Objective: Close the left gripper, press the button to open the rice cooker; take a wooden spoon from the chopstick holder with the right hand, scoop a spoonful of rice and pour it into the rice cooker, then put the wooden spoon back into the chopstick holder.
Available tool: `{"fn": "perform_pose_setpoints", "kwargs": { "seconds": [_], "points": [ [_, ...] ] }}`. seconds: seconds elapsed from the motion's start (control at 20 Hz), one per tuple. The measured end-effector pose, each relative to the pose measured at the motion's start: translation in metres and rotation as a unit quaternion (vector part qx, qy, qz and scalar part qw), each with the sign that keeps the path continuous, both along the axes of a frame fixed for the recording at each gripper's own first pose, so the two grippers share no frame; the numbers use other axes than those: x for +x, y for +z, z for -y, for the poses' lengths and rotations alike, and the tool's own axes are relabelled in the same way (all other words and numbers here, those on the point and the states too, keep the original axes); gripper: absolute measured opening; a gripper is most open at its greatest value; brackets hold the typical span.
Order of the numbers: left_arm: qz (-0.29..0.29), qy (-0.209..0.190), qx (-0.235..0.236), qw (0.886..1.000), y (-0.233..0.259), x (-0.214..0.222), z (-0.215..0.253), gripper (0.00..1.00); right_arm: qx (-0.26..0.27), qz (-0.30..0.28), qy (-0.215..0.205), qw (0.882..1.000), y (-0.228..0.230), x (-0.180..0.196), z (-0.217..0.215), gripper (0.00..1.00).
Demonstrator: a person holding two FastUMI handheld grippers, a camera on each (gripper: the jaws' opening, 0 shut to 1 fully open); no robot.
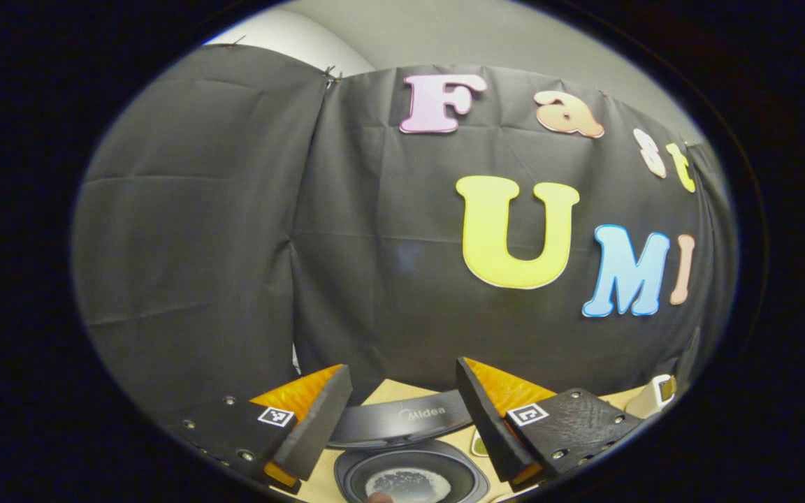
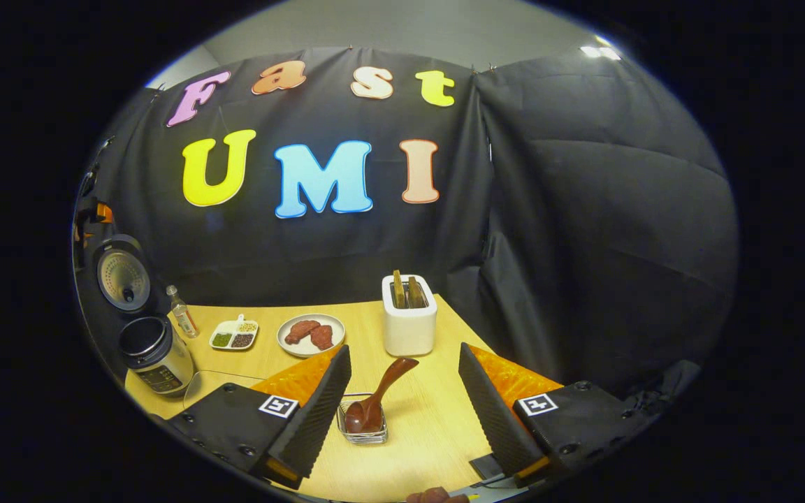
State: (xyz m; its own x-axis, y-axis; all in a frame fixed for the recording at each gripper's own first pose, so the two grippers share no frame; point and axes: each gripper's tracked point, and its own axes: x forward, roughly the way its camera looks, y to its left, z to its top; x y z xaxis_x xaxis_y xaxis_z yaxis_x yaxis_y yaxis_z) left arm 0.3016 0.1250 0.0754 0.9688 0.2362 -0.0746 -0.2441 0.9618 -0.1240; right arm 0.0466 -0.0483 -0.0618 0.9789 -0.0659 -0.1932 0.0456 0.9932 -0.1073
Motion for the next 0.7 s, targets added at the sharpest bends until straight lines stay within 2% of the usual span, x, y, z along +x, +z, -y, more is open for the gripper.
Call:
{"fn": "perform_pose_setpoints", "kwargs": {
  "seconds": [0.2, 0.25, 0.3, 0.45, 0.5, 0.55, 0.6, 0.7],
  "points": [
    [-0.046, 0.003, -0.029, 0.999, -0.034, 0.025, 0.0, 0.94, -0.035, -0.005, 0.0, 0.999, 0.001, -0.022, -0.014, 0.99],
    [-0.046, 0.01, -0.029, 0.998, -0.041, 0.033, -0.017, 0.95, -0.031, -0.009, -0.003, 0.999, -0.001, -0.027, -0.017, 0.97],
    [-0.036, 0.012, -0.022, 0.999, -0.037, 0.033, -0.015, 0.98, -0.021, -0.016, -0.002, 1.0, -0.006, -0.031, -0.022, 1.0],
    [-0.05, 0.011, -0.011, 0.999, -0.043, 0.022, -0.006, 0.97, 0.0, -0.028, 0.017, 0.999, -0.016, -0.039, -0.036, 1.0],
    [-0.053, 0.009, -0.013, 0.998, -0.044, 0.019, -0.001, 0.96, -0.005, -0.028, 0.023, 0.999, -0.018, -0.038, -0.037, 0.97],
    [-0.061, 0.005, -0.018, 0.998, -0.048, 0.012, 0.004, 0.96, -0.009, -0.028, 0.031, 0.999, -0.019, -0.038, -0.038, 1.0],
    [-0.067, 0.002, -0.023, 0.998, -0.052, 0.005, 0.009, 0.99, -0.011, -0.029, 0.039, 0.999, -0.021, -0.036, -0.039, 1.0],
    [-0.087, -0.005, -0.035, 0.996, -0.062, -0.009, 0.02, 0.98, 0.0, -0.04, 0.062, 0.997, -0.029, -0.032, -0.045, 1.0]
  ]
}}
